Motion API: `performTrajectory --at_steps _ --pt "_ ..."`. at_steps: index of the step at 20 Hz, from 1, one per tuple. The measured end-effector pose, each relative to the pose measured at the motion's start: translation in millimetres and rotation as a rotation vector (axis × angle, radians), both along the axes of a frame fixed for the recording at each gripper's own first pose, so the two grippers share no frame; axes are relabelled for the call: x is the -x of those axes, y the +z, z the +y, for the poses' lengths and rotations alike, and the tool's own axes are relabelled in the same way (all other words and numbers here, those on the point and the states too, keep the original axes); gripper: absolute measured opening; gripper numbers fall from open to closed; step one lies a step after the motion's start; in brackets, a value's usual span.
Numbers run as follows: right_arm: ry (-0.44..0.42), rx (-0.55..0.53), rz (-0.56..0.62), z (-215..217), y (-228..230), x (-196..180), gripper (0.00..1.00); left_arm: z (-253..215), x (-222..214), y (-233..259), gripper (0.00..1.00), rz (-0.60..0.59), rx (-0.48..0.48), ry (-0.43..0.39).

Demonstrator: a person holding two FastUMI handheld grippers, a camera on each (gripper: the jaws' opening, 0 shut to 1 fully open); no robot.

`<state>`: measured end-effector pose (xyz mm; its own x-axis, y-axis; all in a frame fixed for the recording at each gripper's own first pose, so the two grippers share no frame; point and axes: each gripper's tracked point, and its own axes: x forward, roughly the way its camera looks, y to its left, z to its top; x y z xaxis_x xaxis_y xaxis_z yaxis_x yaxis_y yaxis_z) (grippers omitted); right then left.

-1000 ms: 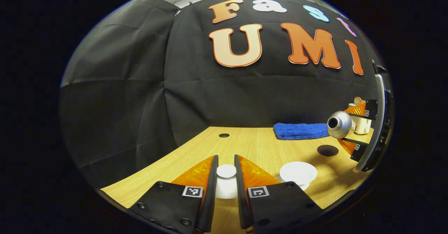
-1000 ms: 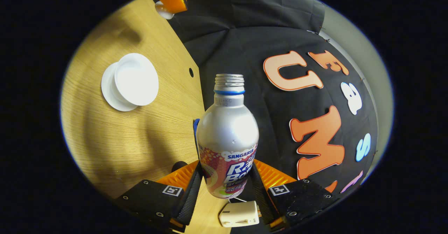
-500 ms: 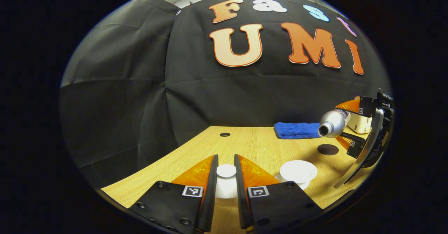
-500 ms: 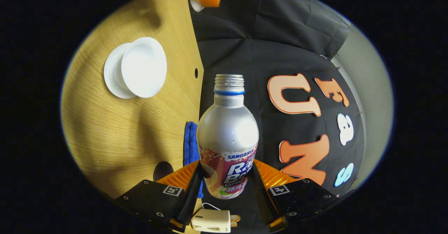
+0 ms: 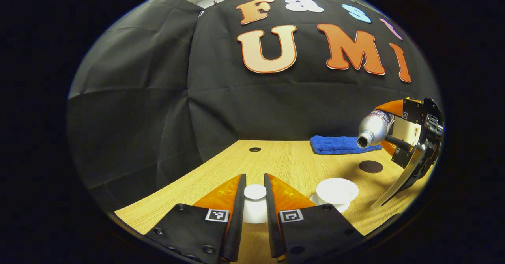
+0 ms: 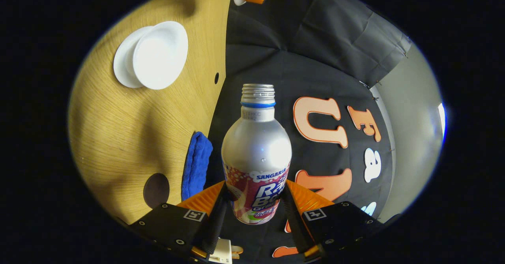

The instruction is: Open the teacup lid with one hand, grasp the water bottle and pour water into the teacup with the other hand; after pouring, place the water bottle on the coaster and then close the teacup lid.

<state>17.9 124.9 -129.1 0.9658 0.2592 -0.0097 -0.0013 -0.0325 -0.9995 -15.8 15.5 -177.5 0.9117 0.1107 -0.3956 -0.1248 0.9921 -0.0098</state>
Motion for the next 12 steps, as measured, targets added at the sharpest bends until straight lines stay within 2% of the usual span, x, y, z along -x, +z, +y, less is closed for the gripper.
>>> performTrajectory --at_steps 6,7,8,12 --pt "0.042 0.074 -0.092 3.8 4.3 3.2 0.75 0.3 1.7 -0.8 0.33 0.007 -0.001 -0.002" --pt "0.044 0.082 -0.106 3.6 4.0 2.8 0.71 -0.2 1.7 -0.9 0.33 0.007 -0.001 -0.003" --pt "0.043 0.084 -0.114 3.5 4.9 2.5 0.75 -0.2 1.6 -1.0 0.33 0.006 -0.001 -0.004" --pt "0.042 0.099 -0.17 4.6 6.9 6.7 0.75 -0.4 1.8 -0.8 0.33 0.003 0.001 -0.004"
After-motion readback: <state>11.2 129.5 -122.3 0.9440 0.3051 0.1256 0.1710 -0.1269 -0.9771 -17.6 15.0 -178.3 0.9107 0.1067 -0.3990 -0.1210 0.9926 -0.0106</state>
